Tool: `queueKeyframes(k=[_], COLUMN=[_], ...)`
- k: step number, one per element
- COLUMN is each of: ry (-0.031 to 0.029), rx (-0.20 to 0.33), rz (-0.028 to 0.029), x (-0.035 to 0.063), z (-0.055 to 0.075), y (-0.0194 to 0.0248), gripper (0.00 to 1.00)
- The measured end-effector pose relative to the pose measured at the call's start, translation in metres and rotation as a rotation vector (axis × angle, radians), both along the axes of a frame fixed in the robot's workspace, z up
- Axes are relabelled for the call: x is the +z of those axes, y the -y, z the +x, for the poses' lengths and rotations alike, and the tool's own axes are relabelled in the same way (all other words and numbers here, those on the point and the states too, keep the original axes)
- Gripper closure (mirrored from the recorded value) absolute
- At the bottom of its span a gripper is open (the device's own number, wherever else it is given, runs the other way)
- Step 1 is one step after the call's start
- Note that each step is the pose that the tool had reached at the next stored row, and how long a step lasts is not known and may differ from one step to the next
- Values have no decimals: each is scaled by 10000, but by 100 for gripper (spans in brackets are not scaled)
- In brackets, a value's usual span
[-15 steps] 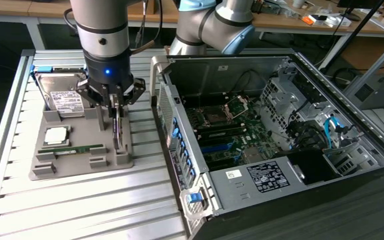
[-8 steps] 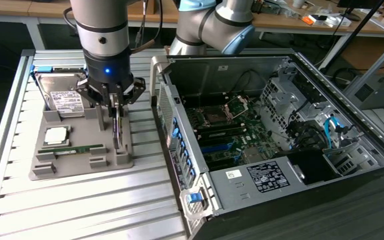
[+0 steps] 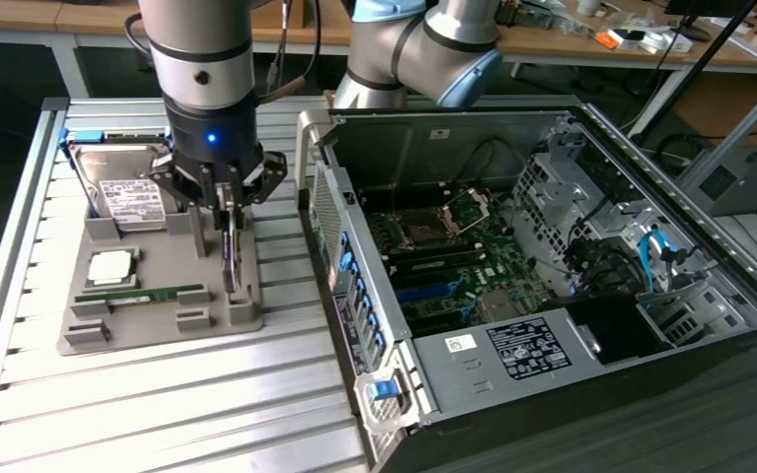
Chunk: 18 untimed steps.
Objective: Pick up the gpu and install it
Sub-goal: 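Pick up the gpu and move the gpu toward the slot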
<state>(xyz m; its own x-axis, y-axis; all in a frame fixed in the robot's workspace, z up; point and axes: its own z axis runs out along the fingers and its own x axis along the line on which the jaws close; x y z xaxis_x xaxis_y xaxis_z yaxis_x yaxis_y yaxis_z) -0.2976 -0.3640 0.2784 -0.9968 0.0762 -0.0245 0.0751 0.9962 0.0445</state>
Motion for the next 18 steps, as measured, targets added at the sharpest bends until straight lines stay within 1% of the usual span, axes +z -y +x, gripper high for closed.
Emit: queueKeyframes(k=[18], ry=[0], rx=[0], rz=[0], x=[52], z=[0], y=[0], gripper=[73])
